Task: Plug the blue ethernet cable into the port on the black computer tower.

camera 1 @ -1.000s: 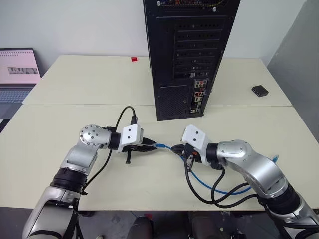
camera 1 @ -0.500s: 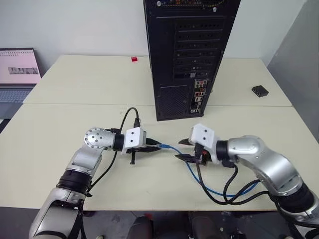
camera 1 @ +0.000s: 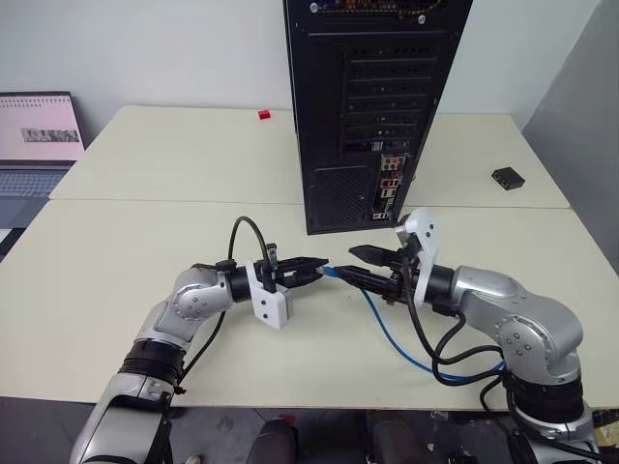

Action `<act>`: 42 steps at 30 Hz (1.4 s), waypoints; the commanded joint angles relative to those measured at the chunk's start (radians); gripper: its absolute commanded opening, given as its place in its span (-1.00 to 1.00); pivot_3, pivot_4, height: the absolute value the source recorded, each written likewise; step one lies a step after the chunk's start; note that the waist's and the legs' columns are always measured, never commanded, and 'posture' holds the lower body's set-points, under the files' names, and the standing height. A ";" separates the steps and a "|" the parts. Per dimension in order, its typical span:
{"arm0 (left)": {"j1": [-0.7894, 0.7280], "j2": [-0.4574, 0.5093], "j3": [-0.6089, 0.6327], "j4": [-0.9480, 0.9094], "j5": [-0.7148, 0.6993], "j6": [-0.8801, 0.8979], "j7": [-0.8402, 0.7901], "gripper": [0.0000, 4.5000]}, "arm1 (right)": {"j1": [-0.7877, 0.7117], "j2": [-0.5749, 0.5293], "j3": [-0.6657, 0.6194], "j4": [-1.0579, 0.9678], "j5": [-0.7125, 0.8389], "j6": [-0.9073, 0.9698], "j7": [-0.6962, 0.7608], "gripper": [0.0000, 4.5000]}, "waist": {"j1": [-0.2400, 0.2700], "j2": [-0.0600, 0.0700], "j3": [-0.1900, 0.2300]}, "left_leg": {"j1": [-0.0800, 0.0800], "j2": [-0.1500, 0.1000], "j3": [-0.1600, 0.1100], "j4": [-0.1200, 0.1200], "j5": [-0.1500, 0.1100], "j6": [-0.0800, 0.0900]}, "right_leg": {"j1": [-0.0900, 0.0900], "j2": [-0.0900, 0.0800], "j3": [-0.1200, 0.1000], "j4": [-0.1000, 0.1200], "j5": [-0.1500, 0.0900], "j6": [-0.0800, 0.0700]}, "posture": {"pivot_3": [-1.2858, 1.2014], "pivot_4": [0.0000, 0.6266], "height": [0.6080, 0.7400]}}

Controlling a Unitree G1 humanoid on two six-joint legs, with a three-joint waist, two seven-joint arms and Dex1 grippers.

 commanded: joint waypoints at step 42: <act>-0.058 0.081 -0.077 -0.007 0.158 -0.034 0.290 -0.90 | -0.029 0.031 0.013 0.066 0.125 0.005 -0.064 -0.99 | -0.001 0.000 0.000 | 0.000 0.000 0.000 0.000 0.000 0.000 | 0.000 0.000 -0.001 0.000 0.000 0.000 | 0.03 -0.52 1.00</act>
